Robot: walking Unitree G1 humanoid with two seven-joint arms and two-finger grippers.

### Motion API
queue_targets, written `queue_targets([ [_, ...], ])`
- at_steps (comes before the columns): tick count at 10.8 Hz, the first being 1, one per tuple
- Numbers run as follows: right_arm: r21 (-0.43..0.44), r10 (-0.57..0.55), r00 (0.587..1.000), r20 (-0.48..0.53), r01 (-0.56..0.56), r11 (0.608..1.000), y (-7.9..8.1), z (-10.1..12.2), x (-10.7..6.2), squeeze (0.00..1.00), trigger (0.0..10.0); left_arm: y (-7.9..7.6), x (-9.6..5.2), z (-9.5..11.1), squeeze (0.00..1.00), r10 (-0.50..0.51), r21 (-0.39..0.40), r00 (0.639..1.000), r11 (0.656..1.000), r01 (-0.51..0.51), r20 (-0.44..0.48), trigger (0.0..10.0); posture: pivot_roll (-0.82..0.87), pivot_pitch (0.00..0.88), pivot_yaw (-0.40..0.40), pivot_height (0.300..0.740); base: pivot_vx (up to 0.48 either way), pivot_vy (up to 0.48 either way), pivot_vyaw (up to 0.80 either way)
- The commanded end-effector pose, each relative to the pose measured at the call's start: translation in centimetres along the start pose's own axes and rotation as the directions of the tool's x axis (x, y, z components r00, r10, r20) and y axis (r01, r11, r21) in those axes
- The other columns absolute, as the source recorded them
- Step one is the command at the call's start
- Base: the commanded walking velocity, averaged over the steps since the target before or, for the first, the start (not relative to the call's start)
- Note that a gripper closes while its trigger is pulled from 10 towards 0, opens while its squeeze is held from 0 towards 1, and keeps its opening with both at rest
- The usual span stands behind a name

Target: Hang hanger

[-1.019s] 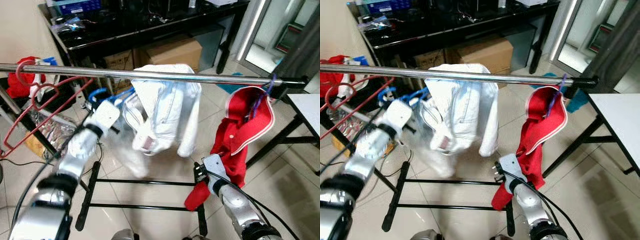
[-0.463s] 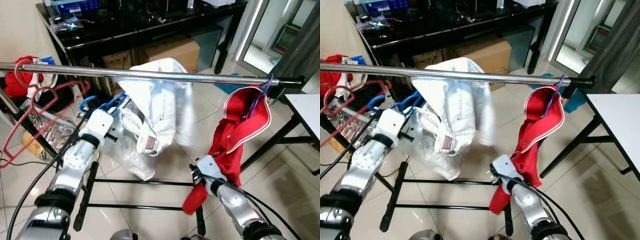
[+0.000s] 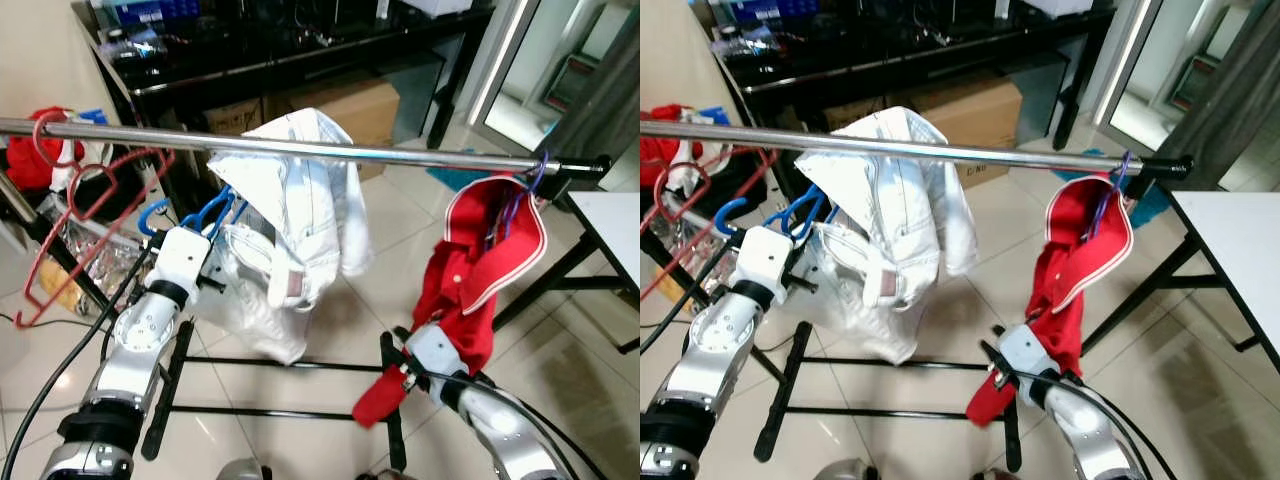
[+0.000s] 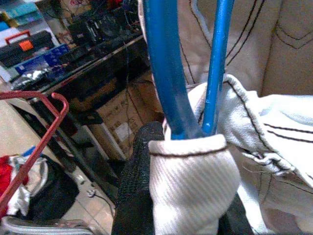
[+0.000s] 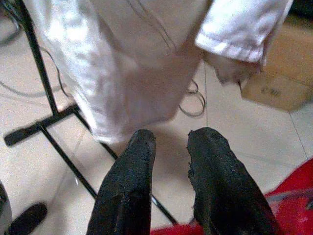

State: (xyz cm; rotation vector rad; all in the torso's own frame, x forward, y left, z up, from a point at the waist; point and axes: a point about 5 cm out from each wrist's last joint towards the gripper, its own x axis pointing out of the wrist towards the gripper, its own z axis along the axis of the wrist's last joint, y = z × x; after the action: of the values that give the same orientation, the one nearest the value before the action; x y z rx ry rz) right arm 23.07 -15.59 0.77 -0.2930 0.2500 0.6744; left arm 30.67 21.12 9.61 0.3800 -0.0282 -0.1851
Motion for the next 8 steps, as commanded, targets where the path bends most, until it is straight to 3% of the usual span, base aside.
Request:
queue_targets([
  [1,-0.007,0.017,0.999,0.035,-0.017,1.000,-0.3,0.9,-0.4,0.00,10.0,0.4,0.3,1.7,0.00,0.032,-0.063,0.996,0.998,-0.027,0.079,10.0,0.12,0.000,-0.038,0.740,0.000,0.000,0.00],
  [3,0.001,0.021,0.999,0.027,-0.021,1.000,-0.1,0.7,-1.1,0.00,10.0,-1.3,-0.4,0.3,0.00,-0.002,-0.167,1.000,0.986,0.005,0.017,10.0,0.12,0.000,-0.035,0.740,0.000,0.000,0.00],
  [4,0.017,0.006,1.000,-0.002,-0.006,1.000,0.2,0.1,-1.3,0.00,10.0,-3.1,-1.2,-1.7,0.00,-0.059,-0.224,0.996,0.974,0.043,-0.064,10.0,0.12,0.000,-0.035,0.740,0.000,0.000,0.00],
  [6,0.056,0.008,1.000,-0.010,-0.007,0.998,0.7,0.1,-1.2,0.00,10.0,-4.2,-2.3,-3.6,0.00,-0.100,-0.219,0.986,0.973,0.068,-0.137,10.0,0.12,0.001,-0.030,0.740,0.000,0.000,0.00],
  [8,0.096,0.029,0.997,-0.066,-0.023,0.995,1.0,-1.4,-2.1,0.00,10.0,-4.5,-2.8,-4.4,0.00,-0.101,-0.230,0.980,0.971,0.061,-0.170,10.0,0.12,0.005,-0.029,0.740,0.000,0.000,0.00],
])
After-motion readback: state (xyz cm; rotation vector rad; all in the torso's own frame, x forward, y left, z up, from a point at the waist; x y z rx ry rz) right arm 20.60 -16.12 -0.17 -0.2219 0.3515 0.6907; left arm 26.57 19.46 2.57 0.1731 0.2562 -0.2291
